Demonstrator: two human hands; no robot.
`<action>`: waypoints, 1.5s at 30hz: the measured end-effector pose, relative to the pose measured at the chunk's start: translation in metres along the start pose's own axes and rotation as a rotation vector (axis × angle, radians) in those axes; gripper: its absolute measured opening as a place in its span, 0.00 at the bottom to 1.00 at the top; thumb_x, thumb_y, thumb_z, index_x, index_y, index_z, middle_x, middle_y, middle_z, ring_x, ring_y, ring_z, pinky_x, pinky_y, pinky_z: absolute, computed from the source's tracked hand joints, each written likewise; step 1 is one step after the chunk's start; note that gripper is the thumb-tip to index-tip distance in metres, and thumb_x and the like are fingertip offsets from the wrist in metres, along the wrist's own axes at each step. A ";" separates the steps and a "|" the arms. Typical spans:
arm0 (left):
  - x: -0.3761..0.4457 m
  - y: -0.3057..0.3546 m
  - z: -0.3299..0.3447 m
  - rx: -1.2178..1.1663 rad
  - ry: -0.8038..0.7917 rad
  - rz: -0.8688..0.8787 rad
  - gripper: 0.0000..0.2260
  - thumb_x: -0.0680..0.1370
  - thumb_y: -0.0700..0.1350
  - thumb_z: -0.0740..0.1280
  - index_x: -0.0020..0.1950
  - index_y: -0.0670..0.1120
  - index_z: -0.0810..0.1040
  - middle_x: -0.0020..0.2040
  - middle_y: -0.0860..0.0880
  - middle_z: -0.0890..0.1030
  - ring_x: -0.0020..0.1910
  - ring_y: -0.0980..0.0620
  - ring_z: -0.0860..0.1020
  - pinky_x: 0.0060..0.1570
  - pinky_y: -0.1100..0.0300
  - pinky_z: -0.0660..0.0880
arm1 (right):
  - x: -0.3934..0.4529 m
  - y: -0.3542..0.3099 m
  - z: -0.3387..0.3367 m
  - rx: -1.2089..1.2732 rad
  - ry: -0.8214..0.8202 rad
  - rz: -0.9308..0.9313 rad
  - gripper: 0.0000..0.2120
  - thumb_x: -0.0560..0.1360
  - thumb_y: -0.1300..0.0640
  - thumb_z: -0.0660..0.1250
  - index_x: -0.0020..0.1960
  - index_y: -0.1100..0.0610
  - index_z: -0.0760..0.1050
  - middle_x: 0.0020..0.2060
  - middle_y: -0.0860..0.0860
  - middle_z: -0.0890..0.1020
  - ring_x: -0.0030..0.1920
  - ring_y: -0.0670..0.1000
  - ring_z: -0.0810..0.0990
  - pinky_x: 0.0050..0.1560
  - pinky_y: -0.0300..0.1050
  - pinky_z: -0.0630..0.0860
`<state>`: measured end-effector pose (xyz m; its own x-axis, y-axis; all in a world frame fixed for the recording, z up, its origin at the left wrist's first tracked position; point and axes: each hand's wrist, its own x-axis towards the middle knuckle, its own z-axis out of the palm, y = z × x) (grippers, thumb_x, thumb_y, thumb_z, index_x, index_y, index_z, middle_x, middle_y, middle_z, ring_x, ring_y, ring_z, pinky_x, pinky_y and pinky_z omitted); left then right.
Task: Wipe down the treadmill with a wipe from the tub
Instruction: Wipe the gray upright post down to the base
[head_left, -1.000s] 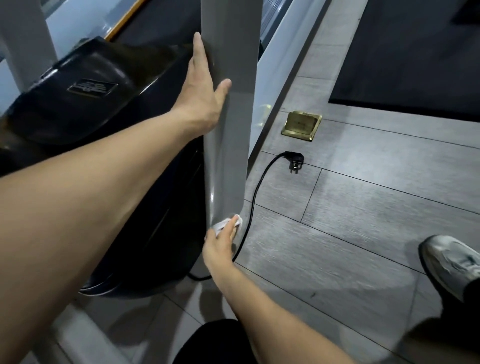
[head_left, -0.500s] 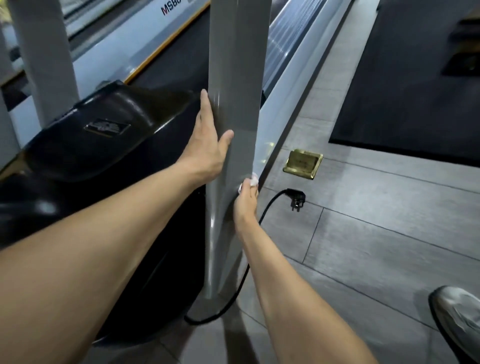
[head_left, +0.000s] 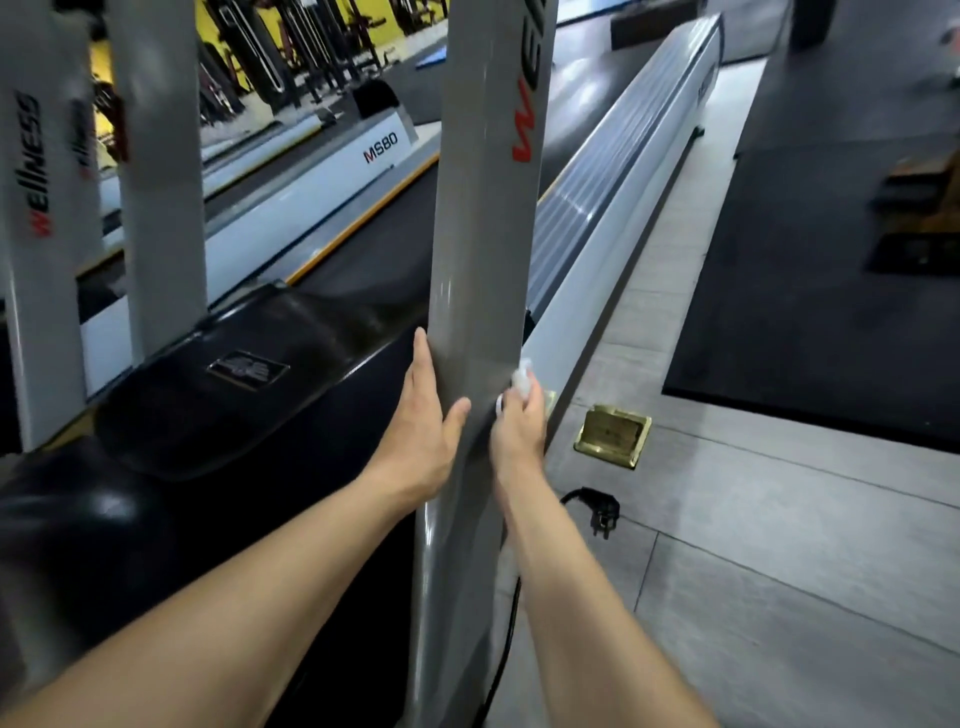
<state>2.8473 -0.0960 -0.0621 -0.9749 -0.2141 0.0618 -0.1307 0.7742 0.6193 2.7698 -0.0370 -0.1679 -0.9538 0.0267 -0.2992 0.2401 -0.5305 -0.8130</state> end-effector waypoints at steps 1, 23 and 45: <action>0.000 0.001 0.001 -0.001 0.005 -0.006 0.39 0.84 0.43 0.63 0.83 0.53 0.36 0.84 0.53 0.48 0.80 0.58 0.53 0.75 0.64 0.52 | 0.008 -0.020 0.006 -0.043 -0.036 -0.055 0.20 0.83 0.51 0.56 0.74 0.51 0.68 0.64 0.49 0.79 0.63 0.48 0.77 0.61 0.39 0.76; 0.094 0.085 -0.058 -0.017 0.233 0.115 0.23 0.87 0.46 0.54 0.83 0.52 0.56 0.76 0.62 0.61 0.74 0.68 0.59 0.63 0.85 0.52 | 0.034 -0.121 0.061 -0.023 -0.187 -0.359 0.26 0.84 0.64 0.51 0.78 0.43 0.55 0.79 0.39 0.56 0.81 0.42 0.51 0.81 0.46 0.48; 0.285 0.312 -0.170 -0.010 0.189 -0.011 0.24 0.87 0.48 0.54 0.83 0.52 0.54 0.81 0.56 0.60 0.79 0.60 0.58 0.80 0.53 0.56 | 0.097 -0.369 0.162 -0.112 -0.359 -0.355 0.33 0.82 0.72 0.50 0.79 0.44 0.54 0.80 0.38 0.53 0.78 0.35 0.48 0.77 0.33 0.49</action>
<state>2.5591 -0.0170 0.2821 -0.9221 -0.3310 0.2006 -0.1380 0.7653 0.6287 2.5598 0.0242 0.1836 -0.9771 -0.1145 0.1795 -0.1106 -0.4474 -0.8875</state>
